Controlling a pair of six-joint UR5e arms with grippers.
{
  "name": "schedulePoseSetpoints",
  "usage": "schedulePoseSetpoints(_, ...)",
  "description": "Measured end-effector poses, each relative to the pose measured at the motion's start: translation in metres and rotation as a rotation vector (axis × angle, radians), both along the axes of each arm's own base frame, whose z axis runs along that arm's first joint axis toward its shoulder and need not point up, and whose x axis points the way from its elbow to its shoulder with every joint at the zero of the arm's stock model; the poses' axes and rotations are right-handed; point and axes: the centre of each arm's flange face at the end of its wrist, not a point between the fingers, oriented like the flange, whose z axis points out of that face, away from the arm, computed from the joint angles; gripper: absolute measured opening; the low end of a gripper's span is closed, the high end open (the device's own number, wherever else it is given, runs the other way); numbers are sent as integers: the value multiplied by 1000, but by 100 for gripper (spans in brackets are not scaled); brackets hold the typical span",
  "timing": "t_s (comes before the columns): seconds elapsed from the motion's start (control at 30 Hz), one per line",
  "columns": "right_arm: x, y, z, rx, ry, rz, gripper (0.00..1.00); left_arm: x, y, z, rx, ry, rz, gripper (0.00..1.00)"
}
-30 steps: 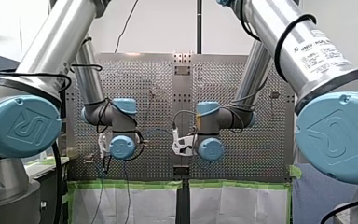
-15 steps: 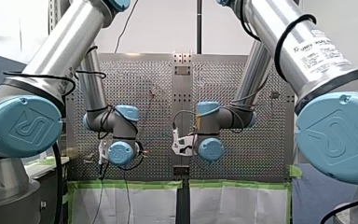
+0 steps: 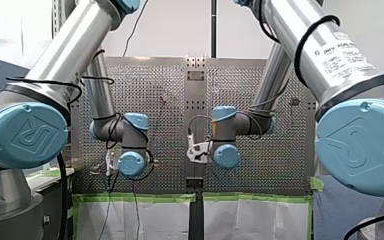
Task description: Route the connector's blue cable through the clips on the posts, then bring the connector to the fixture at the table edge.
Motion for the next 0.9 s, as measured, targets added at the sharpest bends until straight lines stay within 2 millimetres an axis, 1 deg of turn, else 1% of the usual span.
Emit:
schedulePoseSetpoints(0.17,9,-13,28,-8,-58,3,0,6,2,15,-58,-34,24,2)
schedulePoseSetpoints(0.3,18,-22,55,-18,-106,24,0,9,5,28,-98,-43,40,2)
schedulePoseSetpoints(0.37,20,-24,66,-20,-118,38,0,12,5,35,-112,-50,44,2)
schedulePoseSetpoints(0.67,24,-27,109,-36,-145,76,0,35,-4,76,-167,-113,57,2)
schedulePoseSetpoints(0.8,27,-32,133,-51,-159,76,0,47,-9,99,-205,-145,61,2)
schedulePoseSetpoints(0.9,30,-37,144,-57,-162,74,0,55,-10,115,-231,-169,70,2)
